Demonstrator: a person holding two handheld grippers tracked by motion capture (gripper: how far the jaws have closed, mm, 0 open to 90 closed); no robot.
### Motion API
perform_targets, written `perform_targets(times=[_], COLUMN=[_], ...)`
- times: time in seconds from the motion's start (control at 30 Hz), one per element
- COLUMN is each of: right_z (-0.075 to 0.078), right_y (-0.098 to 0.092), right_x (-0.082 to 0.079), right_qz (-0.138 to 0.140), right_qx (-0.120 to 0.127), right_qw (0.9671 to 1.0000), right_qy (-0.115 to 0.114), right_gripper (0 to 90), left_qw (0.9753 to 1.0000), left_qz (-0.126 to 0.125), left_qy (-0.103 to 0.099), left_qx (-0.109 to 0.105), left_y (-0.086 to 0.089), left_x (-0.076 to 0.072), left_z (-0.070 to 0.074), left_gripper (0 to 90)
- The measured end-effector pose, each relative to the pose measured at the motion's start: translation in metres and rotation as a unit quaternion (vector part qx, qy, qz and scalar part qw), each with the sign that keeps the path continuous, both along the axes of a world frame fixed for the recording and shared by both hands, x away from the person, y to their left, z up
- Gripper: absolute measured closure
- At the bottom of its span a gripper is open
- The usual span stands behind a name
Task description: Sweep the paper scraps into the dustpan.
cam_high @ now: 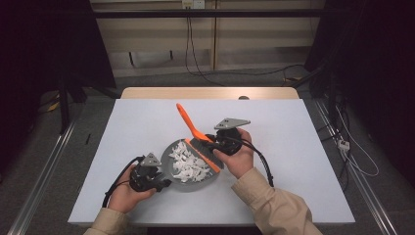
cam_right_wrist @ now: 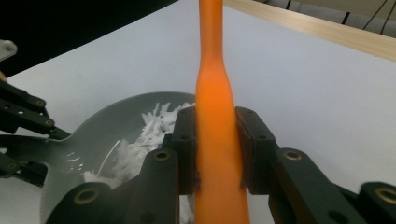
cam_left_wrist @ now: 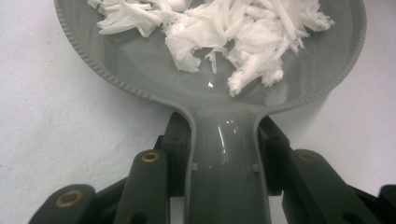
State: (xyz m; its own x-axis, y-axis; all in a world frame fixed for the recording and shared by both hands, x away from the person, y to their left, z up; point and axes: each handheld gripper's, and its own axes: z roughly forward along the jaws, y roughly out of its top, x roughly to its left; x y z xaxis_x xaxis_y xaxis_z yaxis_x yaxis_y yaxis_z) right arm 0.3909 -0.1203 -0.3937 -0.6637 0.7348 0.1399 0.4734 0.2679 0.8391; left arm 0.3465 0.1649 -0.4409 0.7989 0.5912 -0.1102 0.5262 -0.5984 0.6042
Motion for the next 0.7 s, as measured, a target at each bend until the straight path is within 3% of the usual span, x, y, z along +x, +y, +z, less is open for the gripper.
perform_targets(times=[0.23,0.7], right_z=[-0.004,-0.028], right_y=[-0.013,-0.021], right_x=[0.009,0.024], right_qz=[-0.023,-0.061], right_qx=[-0.005,-0.047], right_qw=[0.9997,0.997], right_qy=[0.002,0.002], right_gripper=[71.6,71.6], left_qw=[1.0,1.0], left_qz=[-0.001,0.004], left_qy=[0.001,0.001], left_qx=[-0.001,0.001], left_y=[0.001,0.002], left_x=[0.0,0.0], left_z=[0.0,0.0], left_gripper=[63.6,63.5])
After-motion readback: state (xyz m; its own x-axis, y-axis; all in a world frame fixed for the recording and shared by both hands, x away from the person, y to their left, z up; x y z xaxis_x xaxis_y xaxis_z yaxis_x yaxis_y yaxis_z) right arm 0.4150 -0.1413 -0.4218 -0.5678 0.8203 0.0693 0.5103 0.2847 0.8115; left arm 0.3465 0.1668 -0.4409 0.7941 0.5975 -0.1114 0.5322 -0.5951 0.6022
